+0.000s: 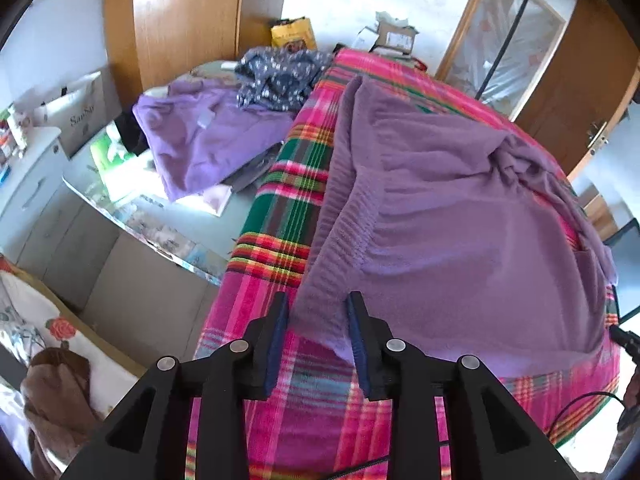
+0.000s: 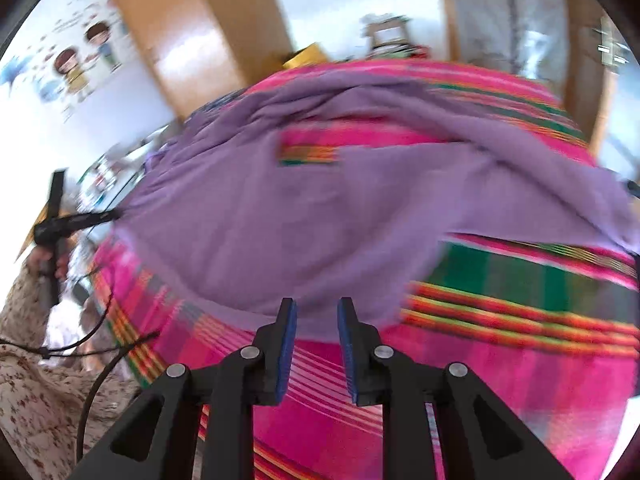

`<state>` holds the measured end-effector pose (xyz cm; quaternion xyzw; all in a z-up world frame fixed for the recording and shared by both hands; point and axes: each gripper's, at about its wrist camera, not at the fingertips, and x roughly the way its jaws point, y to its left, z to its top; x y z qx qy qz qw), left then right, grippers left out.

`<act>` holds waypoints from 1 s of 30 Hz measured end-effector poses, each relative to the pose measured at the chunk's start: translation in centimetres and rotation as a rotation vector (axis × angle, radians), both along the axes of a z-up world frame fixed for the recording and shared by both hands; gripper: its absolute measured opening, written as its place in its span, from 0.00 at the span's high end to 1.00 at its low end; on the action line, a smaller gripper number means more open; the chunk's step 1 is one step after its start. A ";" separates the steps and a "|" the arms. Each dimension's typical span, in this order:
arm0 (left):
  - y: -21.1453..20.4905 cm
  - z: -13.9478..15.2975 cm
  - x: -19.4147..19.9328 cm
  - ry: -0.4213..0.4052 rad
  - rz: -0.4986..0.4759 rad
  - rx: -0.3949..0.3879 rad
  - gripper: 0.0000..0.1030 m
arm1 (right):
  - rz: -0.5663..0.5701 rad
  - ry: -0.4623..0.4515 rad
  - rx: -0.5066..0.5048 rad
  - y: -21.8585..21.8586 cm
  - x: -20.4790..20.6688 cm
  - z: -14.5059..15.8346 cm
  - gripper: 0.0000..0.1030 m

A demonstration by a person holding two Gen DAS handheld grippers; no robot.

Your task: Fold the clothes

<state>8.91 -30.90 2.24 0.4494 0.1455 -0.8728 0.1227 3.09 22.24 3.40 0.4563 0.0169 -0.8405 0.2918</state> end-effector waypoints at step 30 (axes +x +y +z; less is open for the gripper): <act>29.5 2.3 -0.8 0.180 -0.700 -0.120 0.67 | -0.642 0.222 0.392 22.3 12.5 0.7 0.75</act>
